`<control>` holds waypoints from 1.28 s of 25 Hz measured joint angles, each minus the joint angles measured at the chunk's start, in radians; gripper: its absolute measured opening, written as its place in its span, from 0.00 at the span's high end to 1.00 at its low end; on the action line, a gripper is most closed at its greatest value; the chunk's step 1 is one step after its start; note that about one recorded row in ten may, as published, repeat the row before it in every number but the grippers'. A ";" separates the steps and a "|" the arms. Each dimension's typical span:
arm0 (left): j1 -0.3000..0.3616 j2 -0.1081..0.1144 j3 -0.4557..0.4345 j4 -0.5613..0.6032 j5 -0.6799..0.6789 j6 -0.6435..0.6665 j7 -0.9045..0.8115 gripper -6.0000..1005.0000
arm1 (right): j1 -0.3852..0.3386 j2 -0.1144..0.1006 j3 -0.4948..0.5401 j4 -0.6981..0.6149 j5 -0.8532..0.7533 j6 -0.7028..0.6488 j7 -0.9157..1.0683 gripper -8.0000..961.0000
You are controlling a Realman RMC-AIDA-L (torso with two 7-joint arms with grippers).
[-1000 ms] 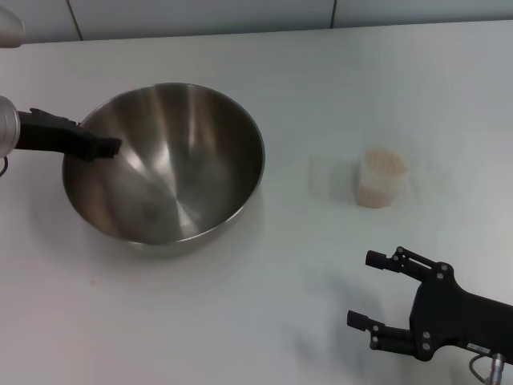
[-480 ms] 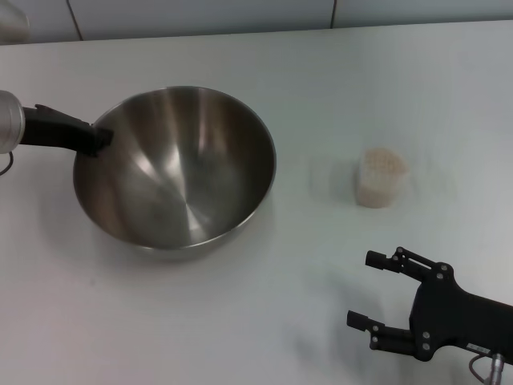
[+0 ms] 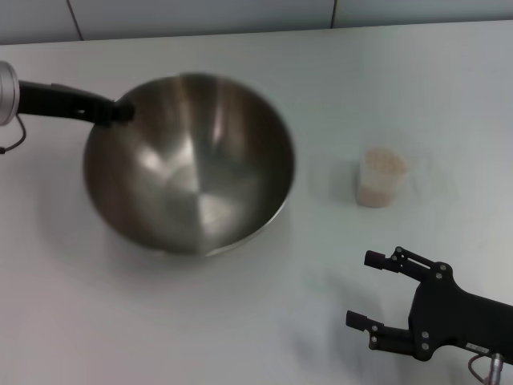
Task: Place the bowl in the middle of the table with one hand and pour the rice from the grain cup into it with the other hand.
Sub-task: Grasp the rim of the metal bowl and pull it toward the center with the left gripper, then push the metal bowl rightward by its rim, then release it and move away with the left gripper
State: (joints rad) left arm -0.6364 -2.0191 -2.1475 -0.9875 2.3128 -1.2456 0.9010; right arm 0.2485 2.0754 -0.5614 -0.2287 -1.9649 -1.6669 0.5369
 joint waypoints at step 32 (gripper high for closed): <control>-0.091 -0.040 0.042 0.131 -0.050 0.094 0.078 0.86 | 0.005 0.000 -0.002 -0.003 -0.006 -0.004 0.001 0.14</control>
State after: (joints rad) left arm -0.7276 -2.0587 -2.1059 -0.8561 2.2630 -1.1516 0.9787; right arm 0.2531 2.0754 -0.5630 -0.2317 -1.9712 -1.6707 0.5383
